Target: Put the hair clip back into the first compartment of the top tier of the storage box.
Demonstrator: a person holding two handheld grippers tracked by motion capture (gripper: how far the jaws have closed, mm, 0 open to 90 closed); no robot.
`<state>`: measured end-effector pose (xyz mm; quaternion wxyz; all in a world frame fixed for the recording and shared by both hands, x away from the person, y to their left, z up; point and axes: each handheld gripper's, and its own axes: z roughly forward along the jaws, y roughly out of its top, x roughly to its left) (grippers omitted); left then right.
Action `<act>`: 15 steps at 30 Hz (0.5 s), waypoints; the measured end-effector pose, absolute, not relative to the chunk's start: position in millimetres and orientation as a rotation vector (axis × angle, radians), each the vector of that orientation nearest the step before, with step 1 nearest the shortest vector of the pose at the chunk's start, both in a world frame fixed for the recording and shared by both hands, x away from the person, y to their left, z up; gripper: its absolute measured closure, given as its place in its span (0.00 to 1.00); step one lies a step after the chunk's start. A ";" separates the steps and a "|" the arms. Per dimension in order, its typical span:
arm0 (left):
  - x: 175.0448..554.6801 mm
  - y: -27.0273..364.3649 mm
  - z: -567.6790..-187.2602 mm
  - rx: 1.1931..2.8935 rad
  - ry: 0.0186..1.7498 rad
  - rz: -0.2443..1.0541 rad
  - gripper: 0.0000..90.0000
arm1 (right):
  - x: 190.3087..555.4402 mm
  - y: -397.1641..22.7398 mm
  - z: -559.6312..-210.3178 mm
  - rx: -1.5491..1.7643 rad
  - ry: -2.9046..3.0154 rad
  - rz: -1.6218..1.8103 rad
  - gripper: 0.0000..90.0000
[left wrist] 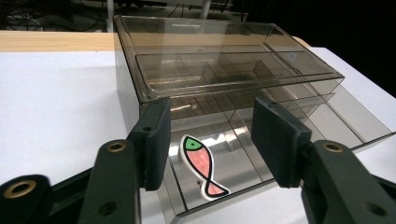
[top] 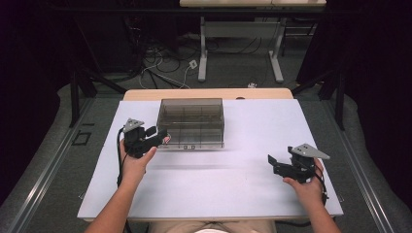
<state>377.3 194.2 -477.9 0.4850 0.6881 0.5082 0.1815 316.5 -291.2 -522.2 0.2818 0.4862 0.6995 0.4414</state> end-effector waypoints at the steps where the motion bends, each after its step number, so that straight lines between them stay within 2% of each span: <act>1: 377.5 194.6 -477.7 1.676 1.237 0.438 0.51 | 316.6 -291.3 -522.2 1.301 1.874 1.184 0.16; 8: 377.8 196.6 -473.5 1.678 1.201 0.434 0.41 | 316.2 -292.3 -521.2 1.298 1.883 1.179 0.16; 15: 377.4 194.4 -465.0 1.709 1.139 0.386 0.39 | 315.4 -292.3 -521.4 1.308 1.868 1.179 0.16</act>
